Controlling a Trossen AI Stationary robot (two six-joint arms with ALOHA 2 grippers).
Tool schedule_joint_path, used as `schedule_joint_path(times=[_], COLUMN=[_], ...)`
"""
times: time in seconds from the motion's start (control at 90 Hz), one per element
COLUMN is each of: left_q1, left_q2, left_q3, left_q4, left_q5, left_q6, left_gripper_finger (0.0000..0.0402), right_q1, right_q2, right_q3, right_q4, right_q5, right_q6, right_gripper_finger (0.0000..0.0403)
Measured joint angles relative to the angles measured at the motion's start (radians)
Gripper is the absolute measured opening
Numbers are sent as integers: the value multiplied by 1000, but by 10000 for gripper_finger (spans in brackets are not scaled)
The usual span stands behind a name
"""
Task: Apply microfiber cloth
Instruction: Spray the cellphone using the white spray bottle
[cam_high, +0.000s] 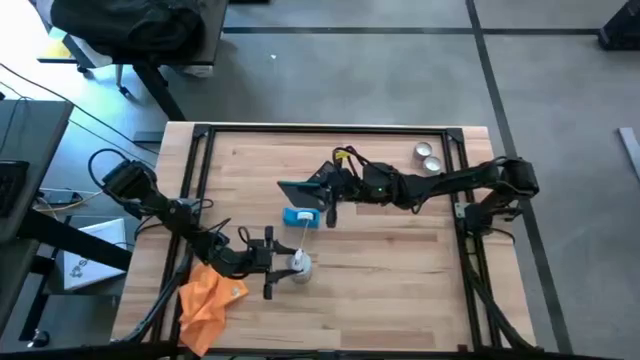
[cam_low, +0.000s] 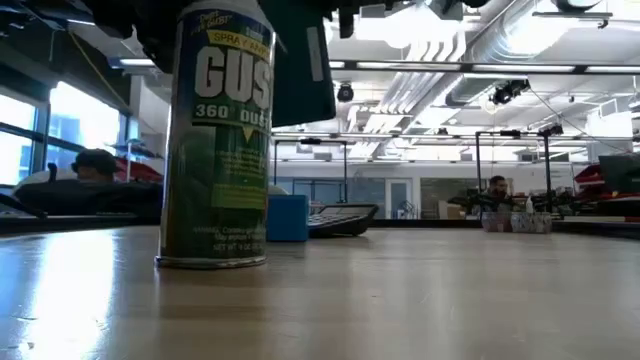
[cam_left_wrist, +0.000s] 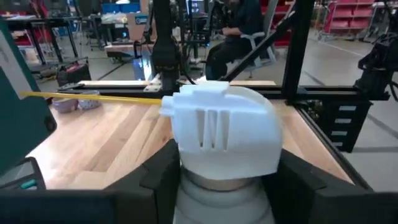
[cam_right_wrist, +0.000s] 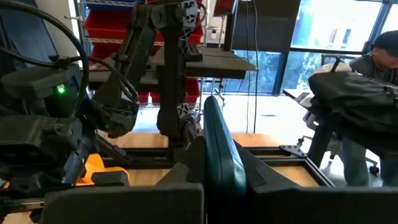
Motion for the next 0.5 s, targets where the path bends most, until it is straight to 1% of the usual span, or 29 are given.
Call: schedule_joint_path(times=[0.056, 0.133, 0.222, 0.3, 0.4, 0.5], left_q1=[0, 0, 0, 0, 0, 1], left_q2=[0, 0, 0, 2, 2, 2], left_q3=[0, 0, 0, 0, -1, -1], left_q4=[0, 0, -2, -6, -5, -1], left_q5=[0, 6, 25, 45, 69, 81], left_q6=[1, 0, -9, -18, -19, -24], left_gripper_finger=[162, 190, 231, 257, 276, 284], right_q1=[7, 19, 41, 67, 103, 138], right_q2=[0, -10, -35, -65, -97, -107], right_q3=[0, 0, 0, 0, 0, 0], right_q4=[-3, -32, -96, -141, -154, -160], right_q5=[4, 30, 110, 184, 246, 270], right_q6=[-9, -11, -17, -19, -19, -20], right_gripper_finger=[1, 1, 1, 1, 1, 1])
